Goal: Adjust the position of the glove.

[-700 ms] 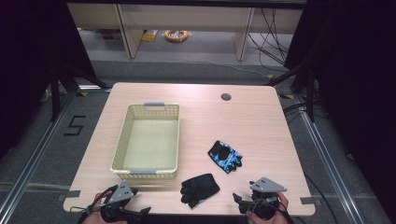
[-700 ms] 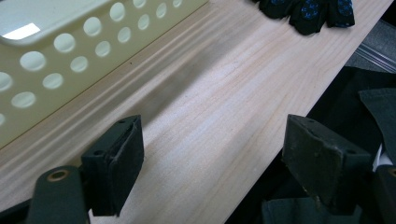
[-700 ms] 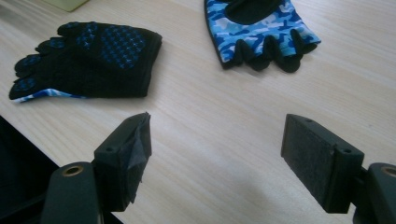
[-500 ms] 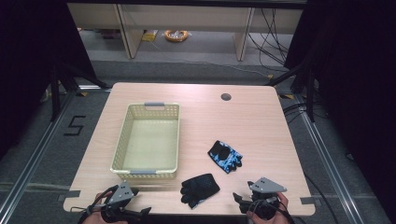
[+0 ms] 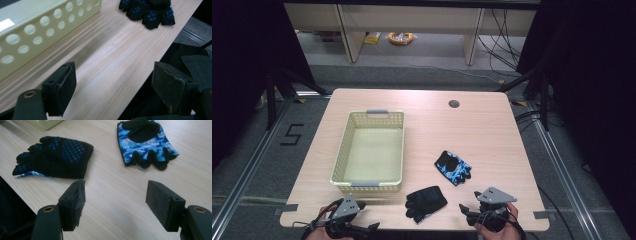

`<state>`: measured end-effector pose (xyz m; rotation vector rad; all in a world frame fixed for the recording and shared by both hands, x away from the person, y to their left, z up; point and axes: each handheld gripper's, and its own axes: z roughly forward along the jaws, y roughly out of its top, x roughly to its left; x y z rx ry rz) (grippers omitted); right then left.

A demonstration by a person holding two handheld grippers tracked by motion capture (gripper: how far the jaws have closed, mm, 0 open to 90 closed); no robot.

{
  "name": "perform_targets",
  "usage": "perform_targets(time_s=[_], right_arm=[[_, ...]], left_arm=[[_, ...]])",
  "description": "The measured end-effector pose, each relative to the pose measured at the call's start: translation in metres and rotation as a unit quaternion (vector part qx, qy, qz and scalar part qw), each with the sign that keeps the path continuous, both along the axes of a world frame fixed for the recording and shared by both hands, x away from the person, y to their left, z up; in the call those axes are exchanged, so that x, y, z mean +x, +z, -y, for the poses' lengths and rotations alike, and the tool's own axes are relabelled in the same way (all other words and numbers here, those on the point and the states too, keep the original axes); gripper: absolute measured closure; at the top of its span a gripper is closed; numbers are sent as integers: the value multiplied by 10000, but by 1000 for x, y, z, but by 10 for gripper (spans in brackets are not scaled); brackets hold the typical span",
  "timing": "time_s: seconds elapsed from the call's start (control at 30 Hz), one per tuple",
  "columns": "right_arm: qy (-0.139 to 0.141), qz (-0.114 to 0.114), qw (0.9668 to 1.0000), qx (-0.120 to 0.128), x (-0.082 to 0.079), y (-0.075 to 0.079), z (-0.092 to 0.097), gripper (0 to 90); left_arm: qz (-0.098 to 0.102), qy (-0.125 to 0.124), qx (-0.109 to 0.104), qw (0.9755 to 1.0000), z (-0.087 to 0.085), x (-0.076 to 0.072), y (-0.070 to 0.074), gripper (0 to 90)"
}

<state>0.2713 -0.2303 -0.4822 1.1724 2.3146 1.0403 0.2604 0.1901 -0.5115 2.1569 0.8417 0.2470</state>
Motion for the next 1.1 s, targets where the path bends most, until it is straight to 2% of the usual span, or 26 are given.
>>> perform_targets(time_s=[0.03, 0.07, 0.1, 0.17, 0.2, 0.23, 0.27, 0.37, 0.4, 0.5, 0.53, 0.57, 0.6, 0.67, 0.7, 0.77, 0.83, 0.87, 0.9, 0.93, 0.97, 1.0, 1.03, 1.07, 1.1], right_arm=[[4, -53, 10000, 1, 1, 1, -1, 330], [55, -41, 10000, 11, 2, 2, -2, 330], [63, 33, 10000, 12, 4, 2, -3, 330], [114, 7, 9999, 45, 8, 4, -8, 336], [114, 7, 9999, 45, 8, 4, -8, 336], [169, 40, 9998, 17, 10, 6, -8, 338], [223, 143, 9996, -14, 13, 7, -10, 344], [354, 162, 9992, -57, 21, 11, -17, 360], [408, 246, 9988, -53, 25, 11, -19, 368], [558, 264, 9981, -57, 34, 13, -26, 397], [643, 317, 9974, -93, 37, 13, -28, 409], [718, 337, 9968, -119, 39, 13, -30, 421], [846, 360, 9956, -161, 44, 12, -36, 444], [959, 301, 9947, -196, 49, 11, -43, 464], [1011, 296, 9942, -214, 52, 10, -45, 479], [1130, 202, 9932, -197, 59, 8, -51, 511], [1164, 196, 9928, -202, 61, 7, -53, 517], [1234, 148, 9921, -198, 66, 5, -55, 527], [1259, 75, 9918, -192, 69, 4, -57, 533], [1279, 71, 9915, -216, 71, 3, -59, 534], [1234, 69, 9921, -189, 72, 1, -61, 534], [1303, 50, 9911, -275, 75, -1, -64, 534], [1325, -106, 9906, -315, 76, -2, -66, 534], [1271, -167, 9914, -280, 76, -6, -71, 535], [1349, -121, 9901, -366, 79, -8, -72, 535]], left_arm=[[-63, -12, -31, 10000, 3, -1, 0, 191], [-27, -48, -31, 10000, 5, -1, 0, 190], [-89, -52, -89, 9999, 9, -2, 0, 189], [-36, -173, -23, 9998, 16, -2, 0, 189], [-68, -120, -117, 9998, 20, -2, -1, 189], [-20, -270, -16, 9996, 24, -2, 0, 190], [-63, -253, -125, 9996, 30, -2, -2, 190], [85, -450, -11, 9990, 41, 2, -2, 190], [65, -449, -24, 9990, 45, 3, -2, 190], [79, -433, -91, 9990, 56, 6, -2, 210], [69, -416, -182, 9989, 60, 7, -3, 224], [201, -534, -18, 9984, 65, 11, -2, 237], [222, -583, -12, 9980, 70, 13, -1, 270], [229, -567, -23, 9981, 77, 15, -1, 296], [254, -614, 37, 9978, 79, 16, 0, 310], [250, -645, -27, 9976, 86, 18, 0, 344], [295, -782, 113, 9964, 92, 22, 0, 356], [231, -782, 124, 9966, 95, 22, 0, 372], [259, -833, 145, 9961, 96, 24, 0, 377], [222, -767, 180, 9966, 98, 24, -1, 382], [213, -814, 192, 9963, 99, 24, -1, 395], [223, -828, 185, 9961, 101, 25, -2, 407], [259, -820, 272, 9959, 101, 26, -2, 411], [238, -868, 250, 9956, 102, 26, -2, 435], [253, -882, 286, 9954, 103, 26, -3, 449]])
